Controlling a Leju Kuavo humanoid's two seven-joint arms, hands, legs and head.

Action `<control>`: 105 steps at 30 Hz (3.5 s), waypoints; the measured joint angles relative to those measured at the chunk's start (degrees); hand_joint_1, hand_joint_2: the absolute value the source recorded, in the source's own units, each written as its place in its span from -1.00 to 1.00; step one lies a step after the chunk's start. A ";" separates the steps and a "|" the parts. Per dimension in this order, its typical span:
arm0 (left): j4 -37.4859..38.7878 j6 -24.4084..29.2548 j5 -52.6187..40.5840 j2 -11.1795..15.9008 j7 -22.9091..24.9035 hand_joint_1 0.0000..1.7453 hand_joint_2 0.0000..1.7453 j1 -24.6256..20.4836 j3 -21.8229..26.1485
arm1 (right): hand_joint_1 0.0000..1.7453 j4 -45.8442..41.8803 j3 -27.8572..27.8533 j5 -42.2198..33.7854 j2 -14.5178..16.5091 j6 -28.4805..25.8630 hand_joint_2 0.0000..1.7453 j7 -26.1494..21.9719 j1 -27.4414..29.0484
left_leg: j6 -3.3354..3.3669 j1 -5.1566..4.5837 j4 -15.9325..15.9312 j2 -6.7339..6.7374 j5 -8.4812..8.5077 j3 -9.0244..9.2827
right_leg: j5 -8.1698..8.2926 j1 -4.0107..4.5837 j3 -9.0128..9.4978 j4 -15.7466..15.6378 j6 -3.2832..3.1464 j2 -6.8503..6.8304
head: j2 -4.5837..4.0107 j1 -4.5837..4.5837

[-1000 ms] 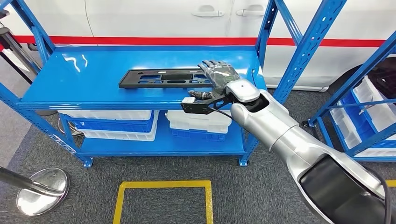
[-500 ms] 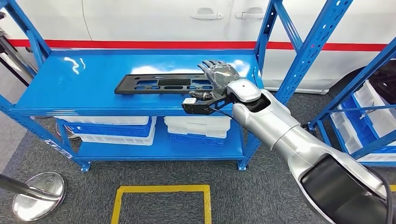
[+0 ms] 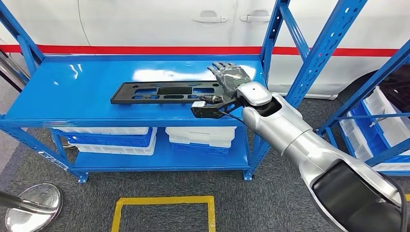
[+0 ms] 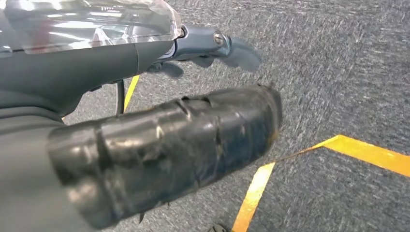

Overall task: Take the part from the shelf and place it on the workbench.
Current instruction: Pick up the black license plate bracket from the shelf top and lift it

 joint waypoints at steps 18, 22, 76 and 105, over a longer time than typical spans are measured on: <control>0.00 0.14 -0.71 -0.57 -0.48 -1.00 -1.00 -0.20 0.00 | -1.00 -0.29 0.03 0.81 1.04 0.71 -1.00 -0.75 0.11 | -0.19 0.26 -0.87 0.05 -2.91 3.44 | 3.45 -0.32 -2.39 -1.43 -1.14 -0.37 | 0.00 0.07; 0.00 0.15 -1.09 -0.52 -0.95 -1.00 -1.00 -0.38 0.00 | -1.00 -0.61 0.30 1.26 2.90 0.95 -1.00 -1.36 0.61 | -0.69 0.11 11.09 0.09 -7.71 -3.01 | 3.23 -0.51 -0.91 -2.69 -1.70 -0.46 | -0.01 0.02; 0.09 0.16 -3.38 -3.04 -0.90 -1.00 -1.00 -0.86 -0.24 | -1.00 -2.17 9.05 0.85 10.94 4.09 -1.00 -4.42 4.24 | 0.47 0.62 0.40 -0.08 -1.32 0.71 | 2.02 0.57 -3.34 0.89 -1.74 -0.61 | -0.01 0.21; 0.09 0.28 -3.40 -2.48 -0.79 -1.00 -1.00 -0.85 -0.22 | -1.00 -1.79 10.05 -1.42 9.70 3.91 -1.00 -4.86 5.85 | 0.83 0.39 0.08 -0.25 -1.45 1.30 | 1.59 0.12 -4.88 4.08 -1.26 -0.50 | -0.01 0.30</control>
